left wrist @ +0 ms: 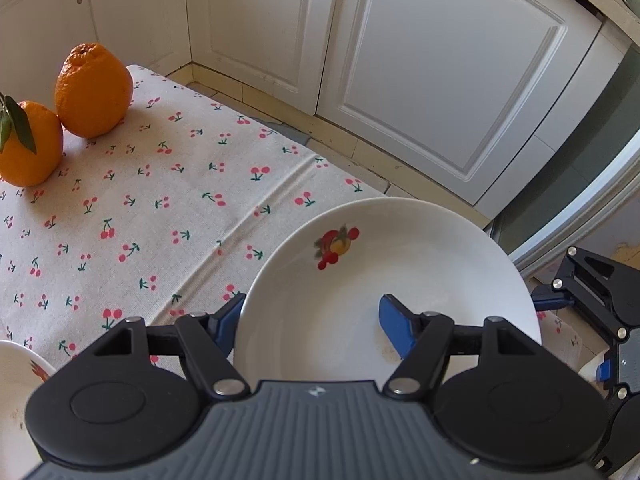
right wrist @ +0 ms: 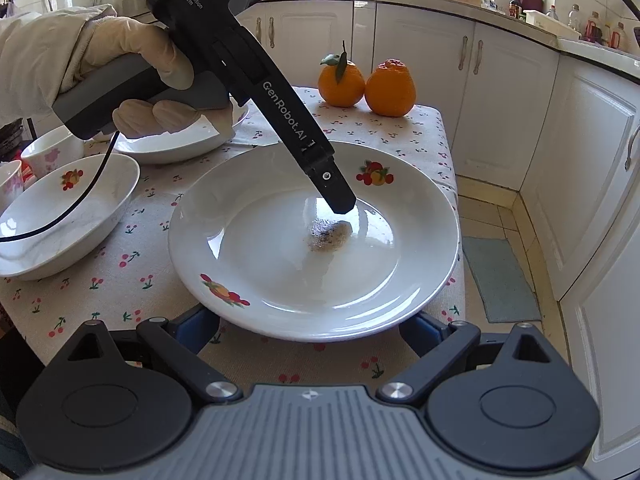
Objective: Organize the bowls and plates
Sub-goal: 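Lift the gripped white plate off the cloth with the left gripper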
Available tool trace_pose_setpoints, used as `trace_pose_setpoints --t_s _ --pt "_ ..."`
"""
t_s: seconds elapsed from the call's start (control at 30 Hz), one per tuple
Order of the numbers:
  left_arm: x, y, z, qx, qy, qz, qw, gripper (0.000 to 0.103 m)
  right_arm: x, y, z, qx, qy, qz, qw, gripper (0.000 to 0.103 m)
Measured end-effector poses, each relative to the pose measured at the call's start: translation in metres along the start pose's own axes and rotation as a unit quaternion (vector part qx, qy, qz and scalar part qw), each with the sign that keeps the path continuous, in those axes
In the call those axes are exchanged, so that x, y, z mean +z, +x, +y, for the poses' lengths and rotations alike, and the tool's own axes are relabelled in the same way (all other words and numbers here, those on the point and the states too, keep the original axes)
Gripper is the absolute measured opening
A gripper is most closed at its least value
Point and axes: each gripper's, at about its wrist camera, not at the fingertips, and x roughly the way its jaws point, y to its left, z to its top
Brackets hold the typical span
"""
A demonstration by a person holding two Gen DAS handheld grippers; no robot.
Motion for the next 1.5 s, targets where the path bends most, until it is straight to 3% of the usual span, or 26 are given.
trace_pose_setpoints --t_s 0.83,0.9,0.97,1.2,1.5 --pt "0.011 0.013 0.012 0.021 -0.009 -0.014 0.9996 0.070 0.015 0.018 -0.013 -0.001 0.024 -0.001 1.000 0.099" --pt "0.010 0.010 0.010 0.024 -0.006 -0.016 0.9996 0.074 0.015 0.018 -0.012 -0.003 0.025 -0.001 1.000 0.099" --pt "0.008 0.004 0.008 0.026 -0.004 -0.023 0.9994 0.077 0.015 0.016 -0.012 -0.002 0.027 -0.003 1.000 0.103" --pt "-0.002 -0.033 -0.002 0.048 0.003 -0.057 0.9972 0.085 0.012 0.000 -0.003 0.002 0.025 -0.005 1.000 0.103" --pt "-0.028 -0.081 -0.025 0.085 0.017 -0.089 0.9923 0.087 0.010 -0.031 0.020 0.001 0.030 -0.031 0.999 0.103"
